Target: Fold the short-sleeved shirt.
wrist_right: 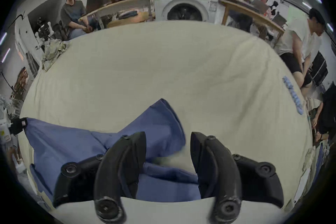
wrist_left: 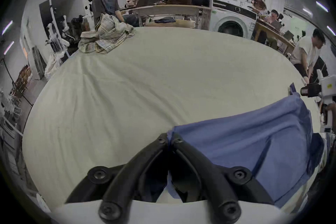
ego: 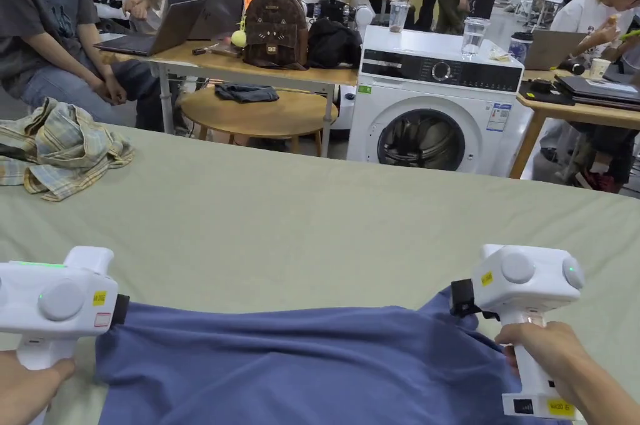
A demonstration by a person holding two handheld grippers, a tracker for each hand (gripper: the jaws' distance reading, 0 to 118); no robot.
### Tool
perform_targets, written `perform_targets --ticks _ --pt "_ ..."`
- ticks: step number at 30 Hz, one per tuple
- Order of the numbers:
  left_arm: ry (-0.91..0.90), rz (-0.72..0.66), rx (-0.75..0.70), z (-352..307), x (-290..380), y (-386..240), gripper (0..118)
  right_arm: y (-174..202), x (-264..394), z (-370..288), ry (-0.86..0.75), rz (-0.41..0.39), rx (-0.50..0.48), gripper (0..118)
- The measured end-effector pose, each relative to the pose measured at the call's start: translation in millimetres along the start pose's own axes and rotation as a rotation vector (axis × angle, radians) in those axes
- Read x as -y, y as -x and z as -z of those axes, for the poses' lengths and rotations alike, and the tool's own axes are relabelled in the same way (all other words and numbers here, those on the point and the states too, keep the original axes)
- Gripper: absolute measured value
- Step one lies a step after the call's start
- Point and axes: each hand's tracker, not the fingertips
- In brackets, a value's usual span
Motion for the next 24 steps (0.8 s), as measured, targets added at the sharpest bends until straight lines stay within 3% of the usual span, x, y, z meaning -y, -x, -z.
perform_targets --ticks 4,5,6,7,8,9,10,13,24 --pt "-0.003 0.002 0.003 0 -1 1 0 2 4 27 0.091 0.016 0.008 50" --pt "-0.003 0.002 0.004 0 -1 1 0 2 7 28 0.101 0.033 -0.01 42" --pt "-0.004 0.001 0.004 1 -1 1 0 3 10 28 0.085 0.045 -0.017 20" --pt "-0.005 -0.004 0.005 1 -2 2 0 4 13 26 0.045 0.057 -0.068 7" --pt "-0.007 -0.007 0.009 0 -3 2 0 6 14 28 0.042 0.07 -0.107 7" --pt "-0.008 -0.009 0.01 0 -3 2 0 10 17 26 0.049 0.061 -0.056 7" --pt "-0.008 -0.005 0.01 0 -4 1 0 9 18 22 0.017 0.025 -0.043 6" --pt "-0.026 0.007 0.009 -6 -9 1 0 2 18 -1 -0.089 0.02 -0.007 6" --pt "-0.212 -0.033 0.088 -72 -71 -12 0 -41 -6 -163 -0.414 -0.008 0.061 6"
